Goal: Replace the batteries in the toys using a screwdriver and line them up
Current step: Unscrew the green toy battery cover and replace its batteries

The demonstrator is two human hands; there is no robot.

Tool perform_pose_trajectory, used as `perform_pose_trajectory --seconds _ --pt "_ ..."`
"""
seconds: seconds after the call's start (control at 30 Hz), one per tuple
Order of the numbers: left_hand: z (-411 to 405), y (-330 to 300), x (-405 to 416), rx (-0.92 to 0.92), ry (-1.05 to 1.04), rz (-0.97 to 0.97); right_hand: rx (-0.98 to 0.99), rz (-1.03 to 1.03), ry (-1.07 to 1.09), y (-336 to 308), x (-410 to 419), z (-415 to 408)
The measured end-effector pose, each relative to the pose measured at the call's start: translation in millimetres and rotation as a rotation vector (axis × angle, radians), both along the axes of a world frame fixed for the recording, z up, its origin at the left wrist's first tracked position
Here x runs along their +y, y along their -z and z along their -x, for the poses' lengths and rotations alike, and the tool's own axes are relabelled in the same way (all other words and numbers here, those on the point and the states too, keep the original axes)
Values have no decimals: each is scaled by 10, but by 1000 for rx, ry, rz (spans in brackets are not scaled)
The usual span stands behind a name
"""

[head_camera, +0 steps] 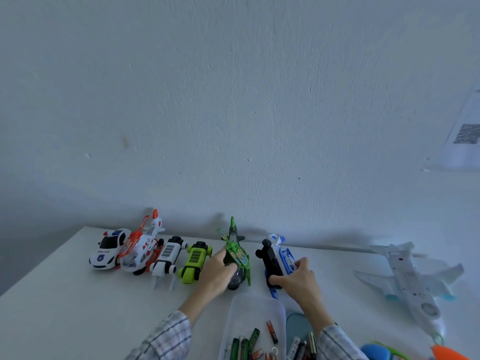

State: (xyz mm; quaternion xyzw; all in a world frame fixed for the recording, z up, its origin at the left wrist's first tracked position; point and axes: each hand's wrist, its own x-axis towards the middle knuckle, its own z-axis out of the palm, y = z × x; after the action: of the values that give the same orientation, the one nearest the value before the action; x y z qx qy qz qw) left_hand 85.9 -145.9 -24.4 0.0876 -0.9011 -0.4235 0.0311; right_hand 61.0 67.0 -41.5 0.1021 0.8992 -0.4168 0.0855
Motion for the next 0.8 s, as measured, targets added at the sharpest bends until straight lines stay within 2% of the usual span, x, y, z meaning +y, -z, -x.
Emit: perform_pose_trajectory --seconds 0.1,0.33,0.47,0.6,0.63,0.8 --pt "-44 77 -34 1 35 113 12 4 6 -9 -4 -28" --pt "-123 -74 -89 -82 80 183 17 66 51 -8 -16 -76" --pt "-441 -321 -166 -118 179 174 2 266 119 -126 6 -49" --pt "-918 -510 -437 -65 302 234 -135 694 267 -360 134 -53" --pt "-1037 -558 -551 -64 334 251 -158 749 282 -423 150 -95" --pt "-1393 -682 -1010 -3 425 290 15 737 151 -822 6 -497"
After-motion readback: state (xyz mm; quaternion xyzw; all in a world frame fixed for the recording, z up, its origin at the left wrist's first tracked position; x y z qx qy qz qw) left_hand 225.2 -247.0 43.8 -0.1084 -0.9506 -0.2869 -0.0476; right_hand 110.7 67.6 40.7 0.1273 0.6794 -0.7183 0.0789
